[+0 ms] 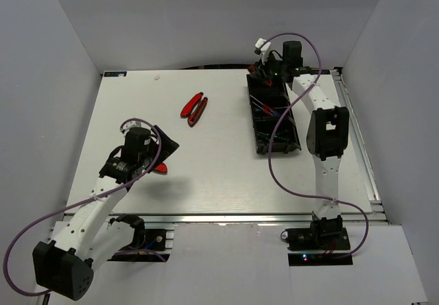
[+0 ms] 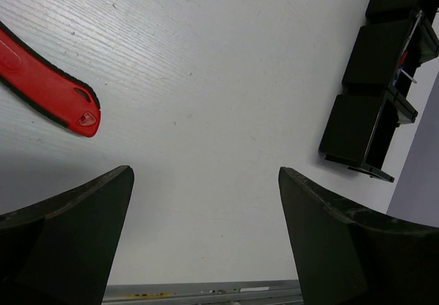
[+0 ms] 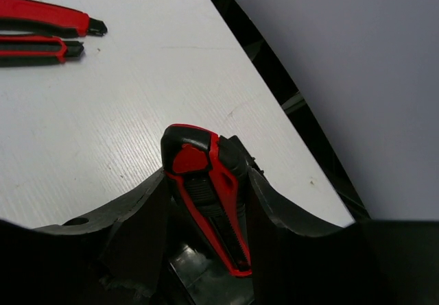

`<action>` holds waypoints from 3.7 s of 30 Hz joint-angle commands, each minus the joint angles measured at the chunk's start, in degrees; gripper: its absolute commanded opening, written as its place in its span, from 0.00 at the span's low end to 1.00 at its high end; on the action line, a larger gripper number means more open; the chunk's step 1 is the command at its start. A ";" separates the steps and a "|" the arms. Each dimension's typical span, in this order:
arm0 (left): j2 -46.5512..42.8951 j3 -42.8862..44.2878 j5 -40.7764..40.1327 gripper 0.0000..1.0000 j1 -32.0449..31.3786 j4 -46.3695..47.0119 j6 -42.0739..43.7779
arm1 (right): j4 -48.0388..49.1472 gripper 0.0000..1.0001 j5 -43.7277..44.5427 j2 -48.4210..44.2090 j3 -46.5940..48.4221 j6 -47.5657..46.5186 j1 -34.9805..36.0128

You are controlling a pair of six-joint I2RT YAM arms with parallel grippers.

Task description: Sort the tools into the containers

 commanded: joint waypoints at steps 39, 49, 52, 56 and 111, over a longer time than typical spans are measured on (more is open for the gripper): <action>41.03 16.87 -7.05 0.84 16.76 -16.56 -7.35 | -19.23 0.89 -17.80 -25.39 -27.88 -2.83 1.04; 44.73 16.42 -7.22 0.46 18.69 -13.04 -6.38 | -22.48 0.89 -18.67 -26.80 -27.96 -5.47 2.18; 43.77 16.25 -7.05 0.31 18.69 -12.78 -5.85 | -23.09 0.89 -18.94 -27.50 -28.40 -6.26 3.14; 41.92 16.77 -5.39 0.17 18.69 -11.90 -4.01 | -25.11 0.89 -19.11 -27.86 -27.18 -6.53 5.08; 30.58 17.13 27.31 0.08 3.23 34.33 -3.75 | -10.27 0.22 1.28 -17.13 -14.78 46.65 28.02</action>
